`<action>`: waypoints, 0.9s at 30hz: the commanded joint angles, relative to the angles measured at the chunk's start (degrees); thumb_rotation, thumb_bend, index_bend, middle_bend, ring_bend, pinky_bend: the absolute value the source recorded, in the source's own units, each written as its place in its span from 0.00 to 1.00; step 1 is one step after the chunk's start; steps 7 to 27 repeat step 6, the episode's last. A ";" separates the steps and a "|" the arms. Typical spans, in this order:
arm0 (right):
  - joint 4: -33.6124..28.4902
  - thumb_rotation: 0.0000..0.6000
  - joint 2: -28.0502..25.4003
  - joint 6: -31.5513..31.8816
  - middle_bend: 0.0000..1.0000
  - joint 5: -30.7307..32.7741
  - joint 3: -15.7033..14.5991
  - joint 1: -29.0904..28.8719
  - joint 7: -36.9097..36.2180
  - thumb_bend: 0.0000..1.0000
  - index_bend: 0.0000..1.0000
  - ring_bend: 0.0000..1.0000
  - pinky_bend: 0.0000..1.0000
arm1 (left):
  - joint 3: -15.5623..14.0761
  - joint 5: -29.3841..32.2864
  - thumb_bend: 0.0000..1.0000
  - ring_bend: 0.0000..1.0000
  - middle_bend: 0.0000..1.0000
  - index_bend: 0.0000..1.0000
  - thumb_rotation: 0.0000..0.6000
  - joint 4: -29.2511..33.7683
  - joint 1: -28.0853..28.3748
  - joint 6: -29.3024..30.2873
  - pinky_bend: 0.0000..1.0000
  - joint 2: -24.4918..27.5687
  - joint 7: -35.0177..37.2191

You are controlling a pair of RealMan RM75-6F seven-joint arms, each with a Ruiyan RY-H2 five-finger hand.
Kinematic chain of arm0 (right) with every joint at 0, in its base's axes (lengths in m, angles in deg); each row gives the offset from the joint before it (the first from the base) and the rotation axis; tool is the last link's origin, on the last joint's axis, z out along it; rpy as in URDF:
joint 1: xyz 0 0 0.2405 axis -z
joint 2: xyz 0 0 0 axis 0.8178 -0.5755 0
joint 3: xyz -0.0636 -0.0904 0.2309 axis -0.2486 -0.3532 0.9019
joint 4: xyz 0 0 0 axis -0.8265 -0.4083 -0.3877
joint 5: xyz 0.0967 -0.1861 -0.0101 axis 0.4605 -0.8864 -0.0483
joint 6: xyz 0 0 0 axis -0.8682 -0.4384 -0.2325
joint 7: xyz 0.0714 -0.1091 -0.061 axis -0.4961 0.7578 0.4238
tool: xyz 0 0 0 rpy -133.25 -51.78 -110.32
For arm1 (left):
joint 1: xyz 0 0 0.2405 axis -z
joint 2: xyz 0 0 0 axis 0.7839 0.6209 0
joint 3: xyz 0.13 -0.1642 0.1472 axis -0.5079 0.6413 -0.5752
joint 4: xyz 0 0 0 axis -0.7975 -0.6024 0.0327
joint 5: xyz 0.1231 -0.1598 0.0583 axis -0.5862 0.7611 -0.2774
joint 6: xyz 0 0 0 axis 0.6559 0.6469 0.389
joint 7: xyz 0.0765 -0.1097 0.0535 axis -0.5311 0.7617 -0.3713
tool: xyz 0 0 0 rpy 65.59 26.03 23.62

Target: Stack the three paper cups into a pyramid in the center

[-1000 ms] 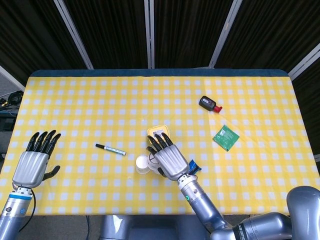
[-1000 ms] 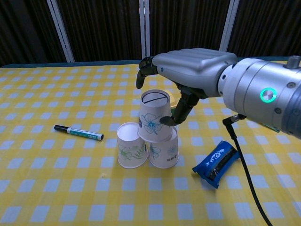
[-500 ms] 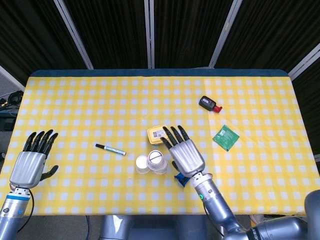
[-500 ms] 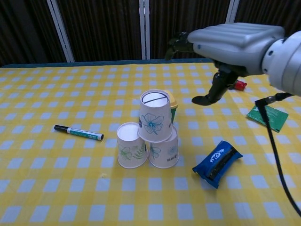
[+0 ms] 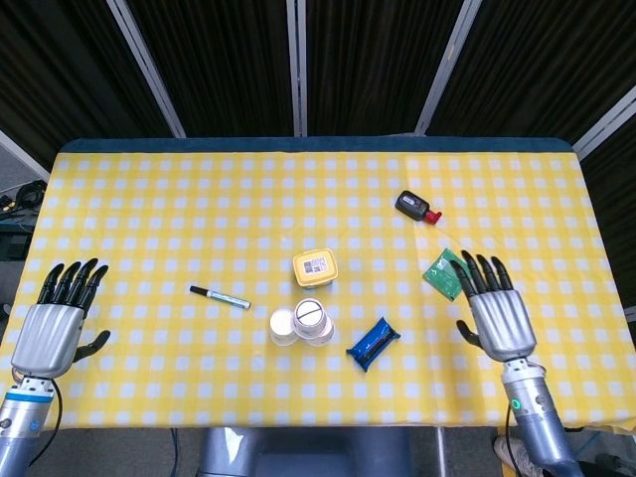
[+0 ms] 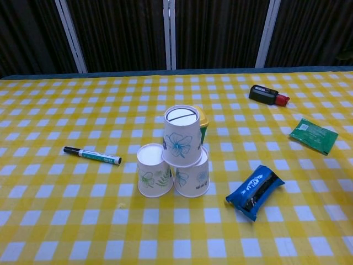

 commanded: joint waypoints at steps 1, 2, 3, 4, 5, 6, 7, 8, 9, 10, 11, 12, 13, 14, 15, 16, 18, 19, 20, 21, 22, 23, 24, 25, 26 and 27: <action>6.26 1.00 -1.41 3.17 0.00 -3.14 -2.55 6.25 -9.58 0.16 0.06 0.00 0.00 | 0.02 0.19 0.21 0.00 0.00 0.00 1.00 -0.79 -0.20 0.19 0.00 -0.36 0.39; 7.79 1.00 -1.22 3.82 0.00 -4.21 -2.62 7.42 -11.51 0.16 0.06 0.00 0.00 | 0.12 0.27 0.21 0.00 0.00 0.00 1.00 -1.11 -0.25 0.29 0.00 -0.50 0.63; 8.63 1.00 -1.11 4.12 0.00 -4.91 -2.69 8.15 -12.55 0.16 0.06 0.00 0.00 | 0.21 0.35 0.21 0.00 0.00 0.00 1.00 -1.26 -0.30 0.38 0.00 -0.62 0.84; 9.01 1.00 -1.09 4.25 0.00 -5.34 -2.72 8.59 -13.14 0.16 0.06 0.00 0.00 | 0.23 0.32 0.21 0.00 0.00 0.00 1.00 -1.32 -0.32 0.44 0.00 -0.68 0.96; 9.32 1.00 -1.16 4.38 0.00 -5.96 -2.85 9.24 -14.03 0.16 0.06 0.00 0.00 | 0.21 0.13 0.21 0.00 0.00 0.00 1.00 -1.41 -0.37 0.58 0.00 -0.74 1.13; 9.52 1.00 -1.29 4.43 0.00 -6.59 -2.90 9.74 -14.69 0.16 0.06 0.00 0.00 | 0.15 -0.12 0.21 0.00 0.00 0.00 1.00 -1.50 -0.43 0.74 0.00 -0.77 1.23; 9.52 1.00 -1.29 4.43 0.00 -6.59 -2.90 9.74 -14.69 0.16 0.06 0.00 0.00 | 0.15 -0.12 0.21 0.00 0.00 0.00 1.00 -1.50 -0.43 0.74 0.00 -0.77 1.23; 9.52 1.00 -1.29 4.43 0.00 -6.59 -2.90 9.74 -14.69 0.16 0.06 0.00 0.00 | 0.15 -0.12 0.21 0.00 0.00 0.00 1.00 -1.50 -0.43 0.74 0.00 -0.77 1.23; 9.52 1.00 -1.29 4.43 0.00 -6.59 -2.90 9.74 -14.69 0.16 0.06 0.00 0.00 | 0.15 -0.12 0.21 0.00 0.00 0.00 1.00 -1.50 -0.43 0.74 0.00 -0.77 1.23; 9.52 1.00 -1.29 4.43 0.00 -6.59 -2.90 9.74 -14.69 0.16 0.06 0.00 0.00 | 0.15 -0.12 0.21 0.00 0.00 0.00 1.00 -1.50 -0.43 0.74 0.00 -0.77 1.23; 9.52 1.00 -1.29 4.43 0.00 -6.59 -2.90 9.74 -14.69 0.16 0.06 0.00 0.00 | 0.15 -0.12 0.21 0.00 0.00 0.00 1.00 -1.50 -0.43 0.74 0.00 -0.77 1.23; 9.52 1.00 -1.29 4.43 0.00 -6.59 -2.90 9.74 -14.69 0.16 0.06 0.00 0.00 | 0.15 -0.12 0.21 0.00 0.00 0.00 1.00 -1.50 -0.43 0.74 0.00 -0.77 1.23; 9.52 1.00 -1.29 4.43 0.00 -6.59 -2.90 9.74 -14.69 0.16 0.06 0.00 0.00 | 0.15 -0.12 0.21 0.00 0.00 0.00 1.00 -1.50 -0.43 0.74 0.00 -0.77 1.23; 9.52 1.00 -1.29 4.43 0.00 -6.59 -2.90 9.74 -14.69 0.16 0.06 0.00 0.00 | 0.15 -0.12 0.21 0.00 0.00 0.00 1.00 -1.50 -0.43 0.74 0.00 -0.77 1.23; 9.52 1.00 -1.29 4.43 0.00 -6.59 -2.90 9.74 -14.69 0.16 0.06 0.00 0.00 | 0.15 -0.12 0.21 0.00 0.00 0.00 1.00 -1.50 -0.43 0.74 0.00 -0.77 1.23; 9.52 1.00 -1.29 4.43 0.00 -6.59 -2.90 9.74 -14.69 0.16 0.06 0.00 0.00 | 0.15 -0.12 0.21 0.00 0.00 0.00 1.00 -1.50 -0.43 0.74 0.00 -0.77 1.23; 9.52 1.00 -1.29 4.43 0.00 -6.59 -2.90 9.74 -14.69 0.16 0.06 0.00 0.00 | 0.15 -0.12 0.21 0.00 0.00 0.00 1.00 -1.50 -0.43 0.74 0.00 -0.77 1.23; 9.52 1.00 -1.29 4.43 0.00 -6.59 -2.90 9.74 -14.69 0.16 0.06 0.00 0.00 | 0.15 -0.12 0.21 0.00 0.00 0.00 1.00 -1.50 -0.43 0.74 0.00 -0.77 1.23; 9.52 1.00 -1.29 4.43 0.00 -6.59 -2.90 9.74 -14.69 0.16 0.06 0.00 0.00 | 0.15 -0.12 0.21 0.00 0.00 0.00 1.00 -1.50 -0.43 0.74 0.00 -0.77 1.23; 9.52 1.00 -1.29 4.43 0.00 -6.59 -2.90 9.74 -14.69 0.16 0.06 0.00 0.00 | 0.15 -0.12 0.21 0.00 0.00 0.00 1.00 -1.50 -0.43 0.74 0.00 -0.77 1.23; 9.52 1.00 -1.29 4.43 0.00 -6.59 -2.90 9.74 -14.69 0.16 0.06 0.00 0.00 | 0.15 -0.12 0.21 0.00 0.00 0.00 1.00 -1.50 -0.43 0.74 0.00 -0.77 1.23; 9.52 1.00 -1.29 4.43 0.00 -6.59 -2.90 9.74 -14.69 0.16 0.06 0.00 0.00 | 0.15 -0.12 0.21 0.00 0.00 0.00 1.00 -1.50 -0.43 0.74 0.00 -0.77 1.23; 9.52 1.00 -1.29 4.43 0.00 -6.59 -2.90 9.74 -14.69 0.16 0.06 0.00 0.00 | 0.15 -0.12 0.21 0.00 0.00 0.00 1.00 -1.50 -0.43 0.74 0.00 -0.77 1.23; 9.52 1.00 -1.29 4.43 0.00 -6.59 -2.90 9.74 -14.69 0.16 0.06 0.00 0.00 | 0.15 -0.12 0.21 0.00 0.00 0.00 1.00 -1.50 -0.43 0.74 0.00 -0.77 1.23; 9.52 1.00 -1.29 4.43 0.00 -6.59 -2.90 9.74 -14.69 0.16 0.06 0.00 0.00 | 0.15 -0.12 0.21 0.00 0.00 0.00 1.00 -1.50 -0.43 0.74 0.00 -0.77 1.23; 9.52 1.00 -1.29 4.43 0.00 -6.59 -2.90 9.74 -14.69 0.16 0.06 0.00 0.00 | 0.15 -0.12 0.21 0.00 0.00 0.00 1.00 -1.50 -0.43 0.74 0.00 -0.77 1.23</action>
